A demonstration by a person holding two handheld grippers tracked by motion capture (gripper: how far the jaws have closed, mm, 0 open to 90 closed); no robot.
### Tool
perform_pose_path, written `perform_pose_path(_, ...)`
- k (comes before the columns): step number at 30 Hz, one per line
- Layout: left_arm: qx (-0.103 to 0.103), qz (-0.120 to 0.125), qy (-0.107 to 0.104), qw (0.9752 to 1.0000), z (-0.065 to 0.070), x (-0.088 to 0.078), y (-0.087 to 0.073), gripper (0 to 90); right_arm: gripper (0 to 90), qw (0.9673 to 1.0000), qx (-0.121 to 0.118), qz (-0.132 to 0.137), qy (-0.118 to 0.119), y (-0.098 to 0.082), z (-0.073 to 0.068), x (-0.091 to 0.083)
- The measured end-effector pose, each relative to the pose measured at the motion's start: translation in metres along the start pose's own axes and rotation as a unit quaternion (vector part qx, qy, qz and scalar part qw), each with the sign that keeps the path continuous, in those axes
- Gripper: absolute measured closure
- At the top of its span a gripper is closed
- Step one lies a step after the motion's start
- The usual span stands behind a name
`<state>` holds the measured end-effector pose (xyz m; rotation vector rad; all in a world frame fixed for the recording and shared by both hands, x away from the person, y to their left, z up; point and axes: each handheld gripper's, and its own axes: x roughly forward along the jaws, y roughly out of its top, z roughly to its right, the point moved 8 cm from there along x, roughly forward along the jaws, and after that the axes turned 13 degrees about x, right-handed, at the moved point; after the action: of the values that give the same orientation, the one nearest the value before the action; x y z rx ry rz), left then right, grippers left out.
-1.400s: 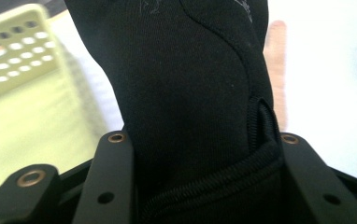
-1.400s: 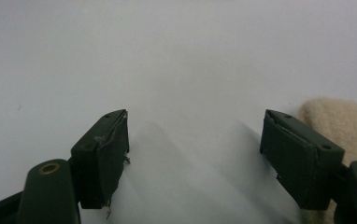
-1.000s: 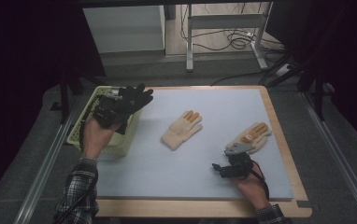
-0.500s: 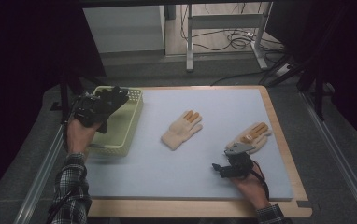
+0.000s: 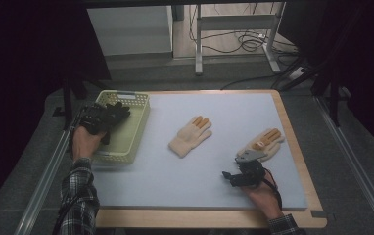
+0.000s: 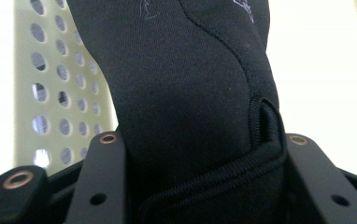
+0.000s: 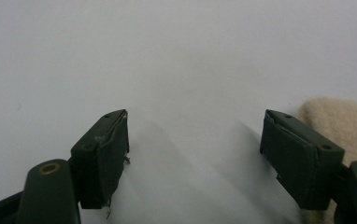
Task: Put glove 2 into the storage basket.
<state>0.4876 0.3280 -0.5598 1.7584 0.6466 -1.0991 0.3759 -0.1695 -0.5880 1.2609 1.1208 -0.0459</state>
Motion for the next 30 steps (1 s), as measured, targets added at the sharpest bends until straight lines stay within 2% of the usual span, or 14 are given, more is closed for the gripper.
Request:
perform_pose_path(3,-0.005,-0.009,0.002,0.9999,-0.002,0.002,0.000,49.4,23.7,1.0000,0.000,0.000,0.000,0.000,0.000,0.000)
perform_pose_path(4,-0.004,-0.025,0.002,0.9997,-0.003,0.005,0.000,43.6,23.7,1.0000,0.000,0.000,0.000,0.000,0.000,0.000)
perform_pose_path(7,-0.006,-0.039,0.002,0.9992,-0.003,0.007,-0.002,27.5,23.7,1.0000,0.000,0.000,0.000,0.000,0.000,0.000)
perform_pose_path(12,-0.014,-0.034,-0.001,0.9993,-0.005,-0.002,-0.004,8.4,23.7,1.0000,0.000,0.000,0.000,0.000,0.000,0.000)
perform_pose_path(15,-0.016,-0.024,-0.004,0.9996,-0.006,-0.008,-0.004,4.8,23.7,1.0000,0.000,0.000,0.000,0.000,0.000,0.000)
perform_pose_path(19,-0.027,0.020,-0.024,0.9992,-0.006,-0.024,-0.001,4.2,23.7,1.0000,0.000,0.000,0.000,0.000,0.000,0.000)
perform_pose_path(20,-0.028,0.047,-0.037,0.9978,-0.003,-0.030,0.001,3.7,23.7,1.0000,0.000,0.000,0.000,0.000,0.000,0.000)
perform_pose_path(22,-0.025,0.073,-0.050,0.9957,0.003,-0.035,0.002,3.3,23.7,1.0000,0.000,0.000,0.000,0.000,0.000,0.000)
perform_pose_path(24,-0.018,0.091,-0.055,0.9942,0.008,-0.039,0.003,2.7,23.6,1.0000,0.000,0.000,-0.001,0.000,0.000,0.000)
perform_pose_path(26,-0.015,0.098,-0.056,0.9935,0.010,-0.040,0.003,2.5,23.5,1.0000,0.000,0.000,-0.001,0.000,0.000,0.000)
perform_pose_path(30,0.003,0.126,-0.065,0.9899,0.024,-0.050,0.003,2.3,23.4,1.0000,0.000,-0.001,-0.001,0.000,0.000,0.000)
